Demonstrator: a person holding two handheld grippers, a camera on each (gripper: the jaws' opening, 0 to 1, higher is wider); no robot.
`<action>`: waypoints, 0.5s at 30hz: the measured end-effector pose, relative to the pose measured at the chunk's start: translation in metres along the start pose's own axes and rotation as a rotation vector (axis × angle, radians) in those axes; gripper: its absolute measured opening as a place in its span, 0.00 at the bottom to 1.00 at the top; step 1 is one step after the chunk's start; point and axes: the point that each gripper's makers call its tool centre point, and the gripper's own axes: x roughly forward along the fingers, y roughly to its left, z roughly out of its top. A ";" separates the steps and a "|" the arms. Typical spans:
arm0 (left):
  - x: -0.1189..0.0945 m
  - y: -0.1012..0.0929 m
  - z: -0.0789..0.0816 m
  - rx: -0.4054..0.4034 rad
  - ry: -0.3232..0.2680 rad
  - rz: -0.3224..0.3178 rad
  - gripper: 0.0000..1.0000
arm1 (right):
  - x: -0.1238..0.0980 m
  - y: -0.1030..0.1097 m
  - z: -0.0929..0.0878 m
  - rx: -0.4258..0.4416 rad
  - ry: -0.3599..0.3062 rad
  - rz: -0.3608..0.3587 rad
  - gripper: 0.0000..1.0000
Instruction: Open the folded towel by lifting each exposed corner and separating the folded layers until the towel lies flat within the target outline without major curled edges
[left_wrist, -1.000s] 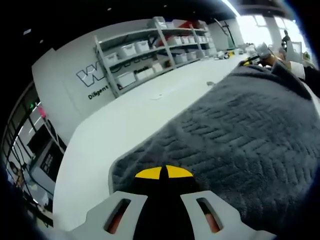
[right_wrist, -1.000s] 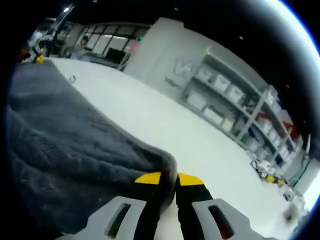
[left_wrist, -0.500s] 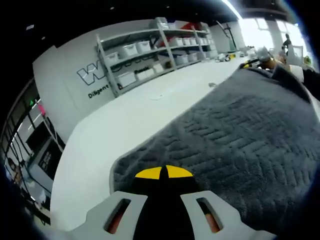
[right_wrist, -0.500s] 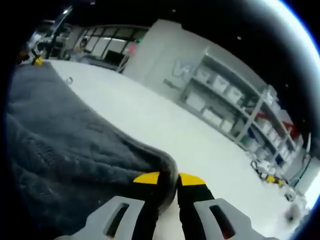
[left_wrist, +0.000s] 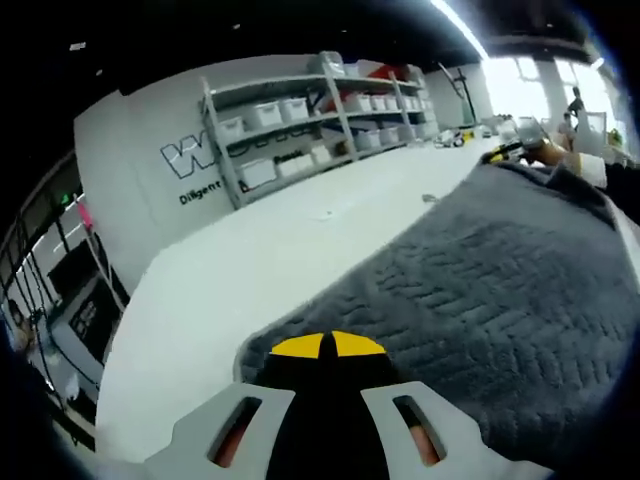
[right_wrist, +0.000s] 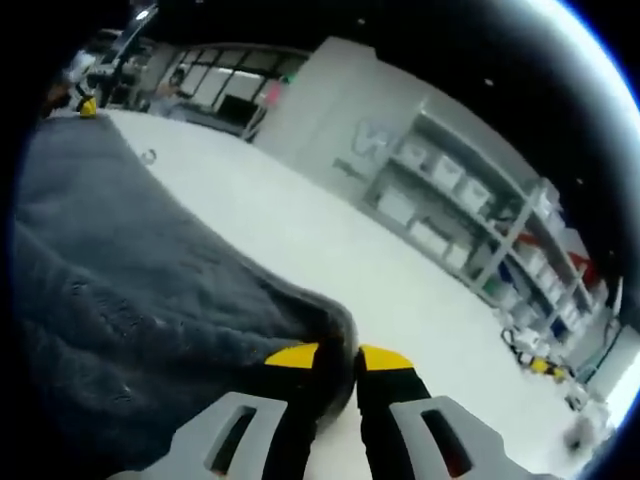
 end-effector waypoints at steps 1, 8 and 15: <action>-0.002 0.005 0.001 0.004 -0.008 0.025 0.01 | -0.001 0.001 0.001 0.019 -0.006 0.010 0.10; -0.001 0.022 -0.007 -0.035 -0.007 0.108 0.01 | -0.008 0.003 0.009 0.095 -0.032 0.033 0.13; 0.002 0.023 -0.018 -0.062 0.006 0.123 0.13 | -0.014 0.010 0.022 0.198 -0.075 0.072 0.16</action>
